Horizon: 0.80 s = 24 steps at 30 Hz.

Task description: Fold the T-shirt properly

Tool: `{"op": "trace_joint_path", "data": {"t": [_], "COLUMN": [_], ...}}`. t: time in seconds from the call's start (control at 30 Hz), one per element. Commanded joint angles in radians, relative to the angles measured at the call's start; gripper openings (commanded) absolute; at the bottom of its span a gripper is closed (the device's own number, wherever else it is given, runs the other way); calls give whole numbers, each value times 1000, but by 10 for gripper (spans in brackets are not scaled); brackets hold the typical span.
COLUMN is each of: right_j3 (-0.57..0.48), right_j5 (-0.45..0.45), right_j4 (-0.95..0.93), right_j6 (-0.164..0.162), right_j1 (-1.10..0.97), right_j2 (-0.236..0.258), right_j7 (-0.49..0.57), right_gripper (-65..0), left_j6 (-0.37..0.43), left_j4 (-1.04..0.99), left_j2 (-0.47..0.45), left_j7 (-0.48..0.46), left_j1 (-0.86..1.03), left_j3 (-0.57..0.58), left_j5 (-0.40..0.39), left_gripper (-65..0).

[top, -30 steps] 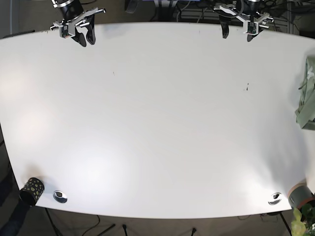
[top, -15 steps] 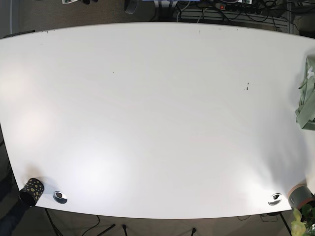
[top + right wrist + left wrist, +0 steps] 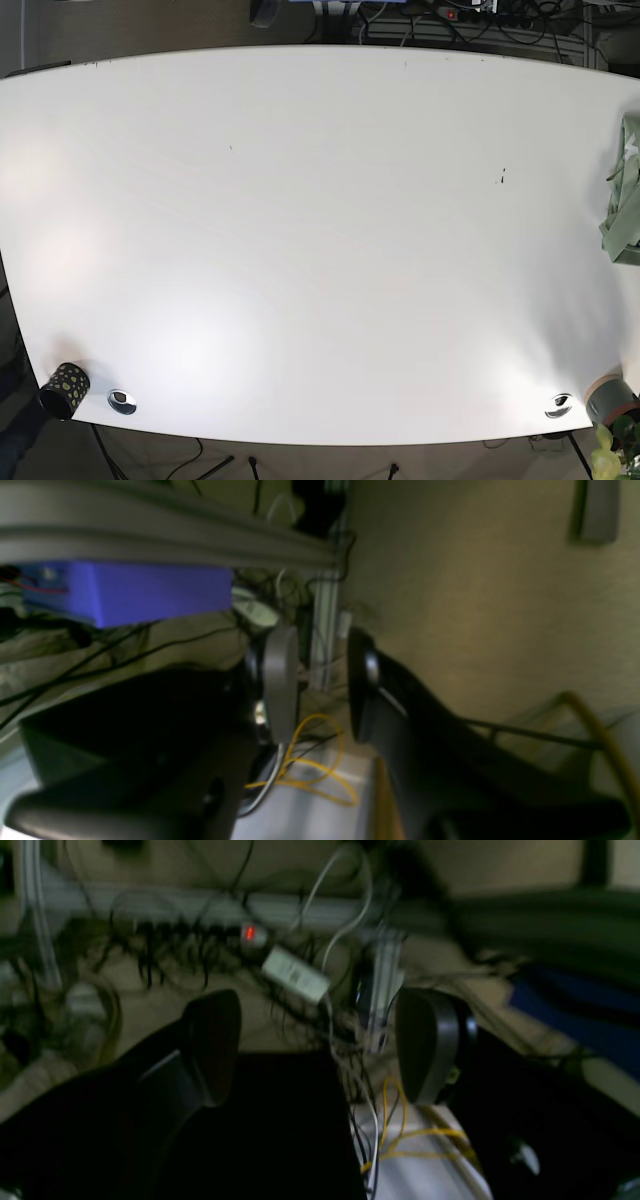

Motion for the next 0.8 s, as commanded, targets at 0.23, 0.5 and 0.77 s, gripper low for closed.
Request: {"op": "trace_joint_path", "data": {"t": [0.23,0.5,0.77], "right_j3": [-59,-62,-65], "right_j5": [-90,-171,-176], "right_j4": [-271,-455,-606], "right_j6": [7,7,7], "right_j1": [174,308,429], "right_j2": [-14,-48,-74], "right_j7": [16,16,14], "right_gripper": [-491,-491,-491], "left_j6": [-3,95,178], "left_j4": [-364,-584,-785], "left_j2": [-11,-14,-9], "left_j7": [-56,-65,-105], "left_j1": [-186,-329,-453], "left_j3": [1,2,2], "left_j5": [95,143,178], "left_gripper": [-210,-210,-210]}}
